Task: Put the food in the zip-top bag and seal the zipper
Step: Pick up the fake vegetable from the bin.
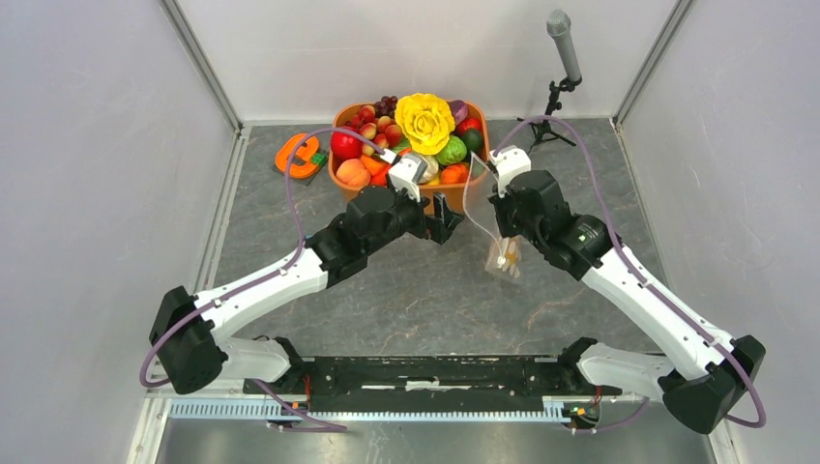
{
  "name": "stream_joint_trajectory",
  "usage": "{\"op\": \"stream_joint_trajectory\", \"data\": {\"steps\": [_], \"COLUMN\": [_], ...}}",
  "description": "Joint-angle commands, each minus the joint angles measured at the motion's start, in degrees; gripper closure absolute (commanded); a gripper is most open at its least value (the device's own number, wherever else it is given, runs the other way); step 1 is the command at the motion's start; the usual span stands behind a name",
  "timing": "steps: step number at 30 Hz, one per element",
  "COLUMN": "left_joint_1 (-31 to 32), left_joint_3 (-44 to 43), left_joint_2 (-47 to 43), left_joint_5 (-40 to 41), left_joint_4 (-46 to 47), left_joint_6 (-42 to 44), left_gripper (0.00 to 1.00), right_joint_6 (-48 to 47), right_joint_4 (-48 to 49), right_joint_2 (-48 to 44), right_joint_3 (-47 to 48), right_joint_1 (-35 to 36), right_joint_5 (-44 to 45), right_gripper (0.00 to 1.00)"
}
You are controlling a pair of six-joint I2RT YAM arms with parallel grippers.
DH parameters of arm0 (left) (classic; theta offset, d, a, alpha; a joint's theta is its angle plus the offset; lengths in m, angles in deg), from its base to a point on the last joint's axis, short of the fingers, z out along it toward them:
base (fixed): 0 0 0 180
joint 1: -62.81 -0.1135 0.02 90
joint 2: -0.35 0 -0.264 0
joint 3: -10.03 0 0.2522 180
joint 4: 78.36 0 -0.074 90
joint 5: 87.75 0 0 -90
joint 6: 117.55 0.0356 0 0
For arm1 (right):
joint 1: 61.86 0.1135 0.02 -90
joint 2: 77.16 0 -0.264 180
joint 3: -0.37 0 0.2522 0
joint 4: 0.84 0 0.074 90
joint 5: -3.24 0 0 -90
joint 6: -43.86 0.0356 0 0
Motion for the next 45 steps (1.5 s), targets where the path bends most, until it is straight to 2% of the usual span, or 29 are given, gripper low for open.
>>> {"op": "stream_joint_trajectory", "data": {"steps": [1,7,13,17,18,24,28,33,38,40,45], "left_joint_1": [-0.9,-3.9,-13.2,-17.5,-18.7,-22.8,-24.3,-24.5,-24.5,-24.5,-24.5], "left_joint_3": [-0.4,0.8,-2.4,-3.9,-4.6,-9.2,-13.6,-17.5,-18.1,-18.2,-18.4], "left_joint_2": [-1.7,-3.7,-2.8,-1.4,-0.6,5.7,12.7,19.2,19.7,20.3,22.1], "left_joint_5": [3.5,5.8,0.0,-2.8,-6.3,-12.9,-16.9,-15.4,-13.4,-12.6,-12.5], "left_joint_4": [-0.9,-1.9,-6.9,-6.5,-6.0,-4.3,-4.6,-5.9,-4.1,-3.2,-2.5], "left_joint_6": [2.5,1.2,-1.5,0.1,1.2,13.1,18.6,23.8,28.4,29.6,31.2], "left_gripper": [0.01,0.00,0.00,0.00,0.00,0.00,0.12,0.19,0.27,0.34,0.38], "right_joint_6": [-4.2,-2.5,-0.9,-1.5,-1.2,2.0,1.1,0.0,0.7,1.2,1.6], "right_joint_4": [-1.3,3.2,6.8,11.3,12.9,19.8,19.6,19.1,19.6,20.3,20.7], "right_joint_2": [0.3,1.1,0.5,0.6,0.7,1.6,2.0,1.0,0.2,0.0,0.5], "right_joint_3": [1.4,-2.8,-5.3,-6.8,-7.6,-11.7,-11.9,-12.1,-13.2,-14.0,-13.9], "right_joint_1": [-0.4,-1.9,-2.1,-2.2,-2.2,-2.2,-2.2,-2.2,-2.2,-2.2,-2.2], "right_joint_5": [-0.7,-4.0,3.9,-1.2,-3.3,-12.0,-12.7,-11.7,-12.0,-12.1,-12.7], "right_gripper": [1.00,1.00,1.00,1.00,1.00,1.00,1.00,1.00,1.00,1.00,1.00]}}
